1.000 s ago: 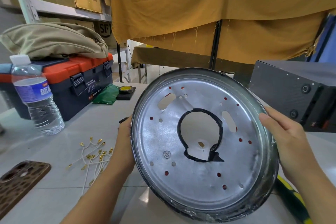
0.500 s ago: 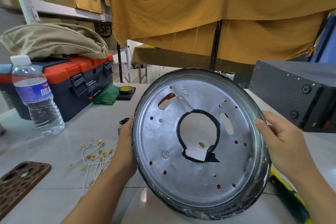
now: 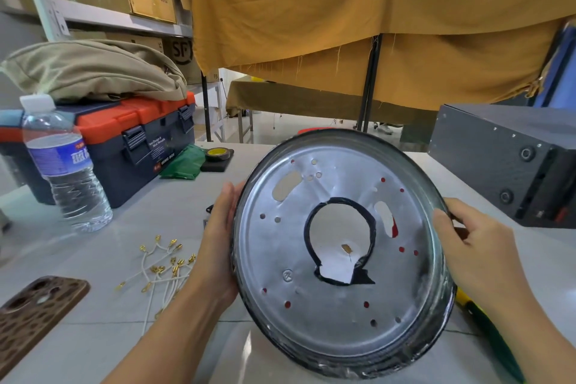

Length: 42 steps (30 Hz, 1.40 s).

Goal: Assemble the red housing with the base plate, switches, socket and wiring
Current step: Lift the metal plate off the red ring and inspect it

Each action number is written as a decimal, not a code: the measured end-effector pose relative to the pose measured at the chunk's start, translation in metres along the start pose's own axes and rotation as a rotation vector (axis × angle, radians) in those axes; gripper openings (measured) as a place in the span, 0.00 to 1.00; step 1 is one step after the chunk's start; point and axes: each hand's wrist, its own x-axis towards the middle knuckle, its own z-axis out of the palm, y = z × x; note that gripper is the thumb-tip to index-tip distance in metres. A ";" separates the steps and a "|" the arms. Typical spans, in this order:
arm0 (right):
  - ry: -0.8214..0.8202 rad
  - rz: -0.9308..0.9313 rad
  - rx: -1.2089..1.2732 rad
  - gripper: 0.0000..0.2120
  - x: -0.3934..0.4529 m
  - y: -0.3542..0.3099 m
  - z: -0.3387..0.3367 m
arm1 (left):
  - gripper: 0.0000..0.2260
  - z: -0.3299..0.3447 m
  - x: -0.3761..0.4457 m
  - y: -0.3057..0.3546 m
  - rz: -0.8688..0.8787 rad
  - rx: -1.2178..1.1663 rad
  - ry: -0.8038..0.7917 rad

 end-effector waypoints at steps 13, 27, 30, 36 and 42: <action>0.091 -0.045 -0.020 0.13 -0.002 -0.006 0.002 | 0.27 0.000 -0.002 -0.002 0.052 0.034 -0.060; 0.120 -0.083 -0.017 0.11 -0.001 -0.006 0.001 | 0.23 0.002 -0.004 -0.001 0.113 0.058 -0.054; 0.125 -0.078 -0.013 0.11 -0.001 -0.007 0.001 | 0.23 0.002 -0.003 -0.001 0.115 0.056 -0.055; 0.102 -0.055 -0.016 0.10 -0.001 -0.006 0.000 | 0.23 0.002 -0.003 -0.001 0.110 0.066 -0.037; 0.017 0.037 -0.028 0.12 0.001 -0.008 -0.005 | 0.20 0.005 -0.002 0.000 0.124 0.102 -0.034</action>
